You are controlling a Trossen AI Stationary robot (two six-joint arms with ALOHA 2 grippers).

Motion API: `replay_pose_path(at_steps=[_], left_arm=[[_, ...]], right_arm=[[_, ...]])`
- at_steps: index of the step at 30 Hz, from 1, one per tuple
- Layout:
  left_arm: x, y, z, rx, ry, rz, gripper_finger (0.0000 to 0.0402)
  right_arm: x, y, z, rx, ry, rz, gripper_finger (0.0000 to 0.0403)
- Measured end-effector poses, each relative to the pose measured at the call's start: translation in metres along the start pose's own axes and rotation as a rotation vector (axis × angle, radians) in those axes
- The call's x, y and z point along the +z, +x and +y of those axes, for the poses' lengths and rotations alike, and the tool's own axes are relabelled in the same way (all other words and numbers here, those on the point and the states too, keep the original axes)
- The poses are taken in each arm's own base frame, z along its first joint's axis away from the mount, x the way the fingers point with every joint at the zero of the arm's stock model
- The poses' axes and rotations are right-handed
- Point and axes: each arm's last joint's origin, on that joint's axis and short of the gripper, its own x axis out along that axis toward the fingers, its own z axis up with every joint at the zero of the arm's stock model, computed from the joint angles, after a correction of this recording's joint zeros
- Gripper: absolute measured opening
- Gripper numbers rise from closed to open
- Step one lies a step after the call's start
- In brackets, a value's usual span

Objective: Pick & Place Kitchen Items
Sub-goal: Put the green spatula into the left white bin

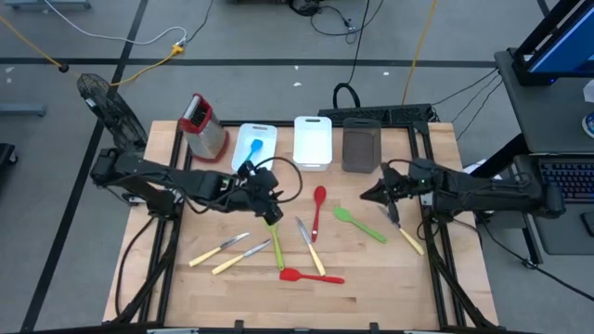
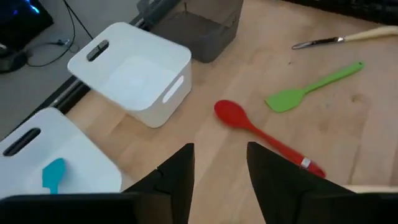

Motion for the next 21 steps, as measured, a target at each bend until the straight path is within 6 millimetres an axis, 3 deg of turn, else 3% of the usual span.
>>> replay_pose_path(at_steps=[5, 10, 15, 21], left_arm=[[-0.029, 0.001, 0.019, -0.127, -0.091, -0.068, 0.0122], [-0.063, -0.015, 0.042, -0.214, -0.188, -0.144, 0.0108], [-0.09, -0.033, 0.061, -0.267, -0.238, -0.193, 0.0107], [-0.117, -0.04, 0.077, -0.292, -0.245, -0.2, 0.0106]], right_arm=[[0.009, 0.011, 0.009, -0.012, -0.025, 0.045, 0.0021], [0.013, 0.025, 0.019, -0.006, -0.009, 0.184, 0.0049], [0.019, 0.04, 0.029, -0.052, -0.029, 0.378, 0.0089], [0.031, 0.063, 0.037, -0.126, -0.071, 0.486, 0.0146]])
